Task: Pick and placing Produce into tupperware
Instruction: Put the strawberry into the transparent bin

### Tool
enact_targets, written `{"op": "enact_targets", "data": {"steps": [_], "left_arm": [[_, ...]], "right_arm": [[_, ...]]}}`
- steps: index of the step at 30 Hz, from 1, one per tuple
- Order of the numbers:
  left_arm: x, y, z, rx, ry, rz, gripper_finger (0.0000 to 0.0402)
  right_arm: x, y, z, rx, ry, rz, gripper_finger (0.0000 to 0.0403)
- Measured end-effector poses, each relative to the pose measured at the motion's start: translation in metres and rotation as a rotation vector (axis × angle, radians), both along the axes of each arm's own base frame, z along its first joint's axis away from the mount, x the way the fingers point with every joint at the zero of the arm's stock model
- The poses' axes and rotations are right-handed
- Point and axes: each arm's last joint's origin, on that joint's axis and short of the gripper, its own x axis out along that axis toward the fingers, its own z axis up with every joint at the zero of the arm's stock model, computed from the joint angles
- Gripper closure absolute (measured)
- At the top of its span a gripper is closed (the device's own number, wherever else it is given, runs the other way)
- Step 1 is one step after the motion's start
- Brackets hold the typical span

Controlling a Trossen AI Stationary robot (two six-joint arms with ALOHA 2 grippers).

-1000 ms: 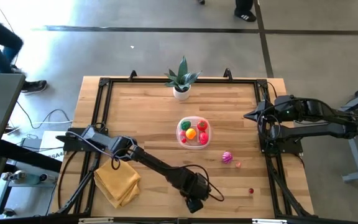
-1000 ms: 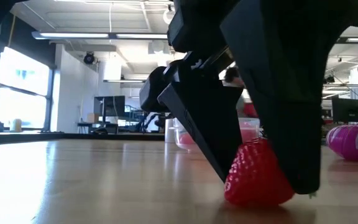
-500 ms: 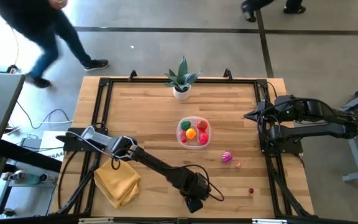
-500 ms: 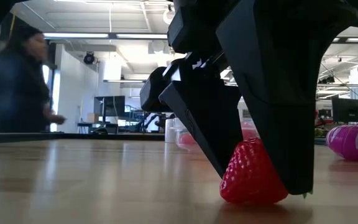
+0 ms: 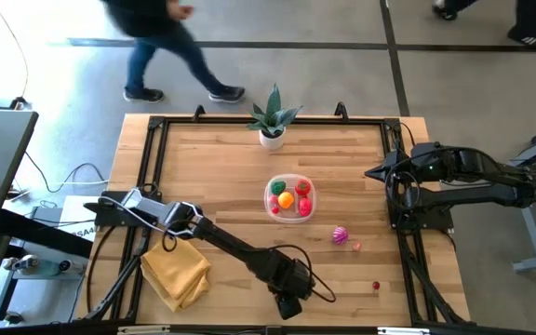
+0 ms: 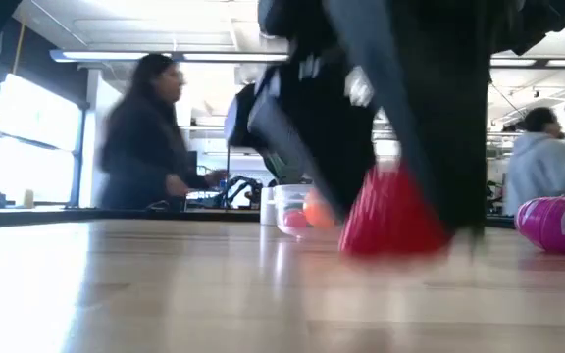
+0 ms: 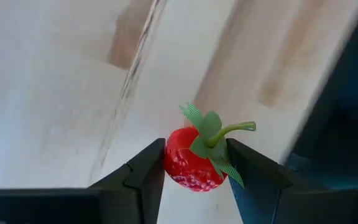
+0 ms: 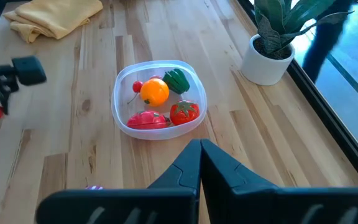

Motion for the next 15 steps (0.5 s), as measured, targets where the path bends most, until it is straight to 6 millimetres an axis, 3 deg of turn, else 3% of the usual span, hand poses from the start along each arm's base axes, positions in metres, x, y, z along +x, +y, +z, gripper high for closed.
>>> {"op": "enact_targets", "data": {"steps": [7,11,15], "left_arm": [[-0.008,0.025,0.041,0.093,-0.030,0.026,0.0250],[-0.008,0.060,0.070,0.157,-0.087,0.034,0.0250],[-0.004,0.109,0.092,0.201,-0.153,0.059,0.0250]], "right_arm": [[0.000,0.000,0.000,0.000,-0.001,0.000,0.0403],[0.000,0.000,0.000,0.000,0.000,0.000,0.0403],[0.000,0.000,0.000,0.000,0.000,0.000,0.0403]]}}
